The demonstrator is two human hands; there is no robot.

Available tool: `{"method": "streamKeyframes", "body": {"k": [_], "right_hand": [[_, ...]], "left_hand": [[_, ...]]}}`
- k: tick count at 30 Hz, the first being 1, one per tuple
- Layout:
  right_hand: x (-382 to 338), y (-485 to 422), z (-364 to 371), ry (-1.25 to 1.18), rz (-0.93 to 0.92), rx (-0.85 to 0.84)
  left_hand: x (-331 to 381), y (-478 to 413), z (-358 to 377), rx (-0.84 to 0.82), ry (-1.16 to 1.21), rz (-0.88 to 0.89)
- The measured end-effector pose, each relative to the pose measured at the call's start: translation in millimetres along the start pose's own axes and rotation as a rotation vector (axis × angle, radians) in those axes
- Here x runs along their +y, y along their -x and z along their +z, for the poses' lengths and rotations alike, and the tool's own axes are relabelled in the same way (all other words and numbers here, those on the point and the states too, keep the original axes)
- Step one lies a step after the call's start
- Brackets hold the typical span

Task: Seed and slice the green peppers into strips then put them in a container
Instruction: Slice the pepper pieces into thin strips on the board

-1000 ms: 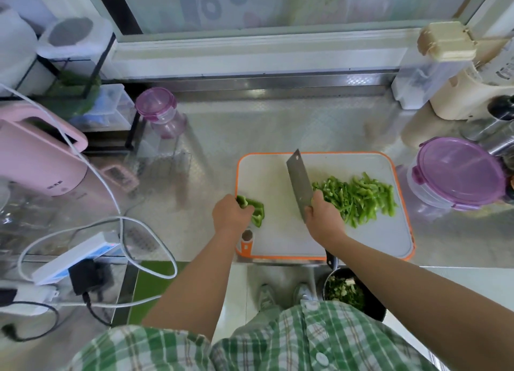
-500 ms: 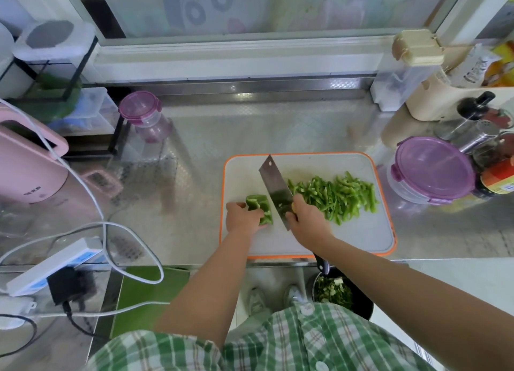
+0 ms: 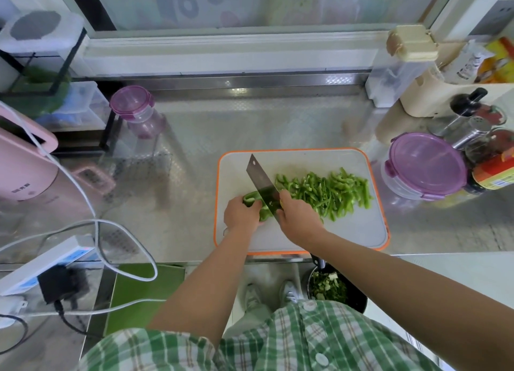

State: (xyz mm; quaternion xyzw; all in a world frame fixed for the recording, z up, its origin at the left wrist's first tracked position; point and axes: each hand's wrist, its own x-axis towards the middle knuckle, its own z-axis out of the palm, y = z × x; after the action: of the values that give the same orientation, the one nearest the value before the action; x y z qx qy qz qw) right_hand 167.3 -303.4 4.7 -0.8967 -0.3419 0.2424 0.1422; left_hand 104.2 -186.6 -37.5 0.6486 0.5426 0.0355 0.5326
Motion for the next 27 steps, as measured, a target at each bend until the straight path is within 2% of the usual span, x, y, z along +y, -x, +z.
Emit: {"method": "streamKeyframes", "body": {"k": [18,27], "right_hand": [[-5.8,-12.3,14.9,0.268,-0.021,-0.032],[-5.5,-26.7,19.3,0.262,-0.026,-0.058]], "left_hand": [[-0.7,-5.2,-6.5,-0.014,-0.084,0.064],[-9.7,-11.0,-14.0,-0.11,0.055,0.016]]}}
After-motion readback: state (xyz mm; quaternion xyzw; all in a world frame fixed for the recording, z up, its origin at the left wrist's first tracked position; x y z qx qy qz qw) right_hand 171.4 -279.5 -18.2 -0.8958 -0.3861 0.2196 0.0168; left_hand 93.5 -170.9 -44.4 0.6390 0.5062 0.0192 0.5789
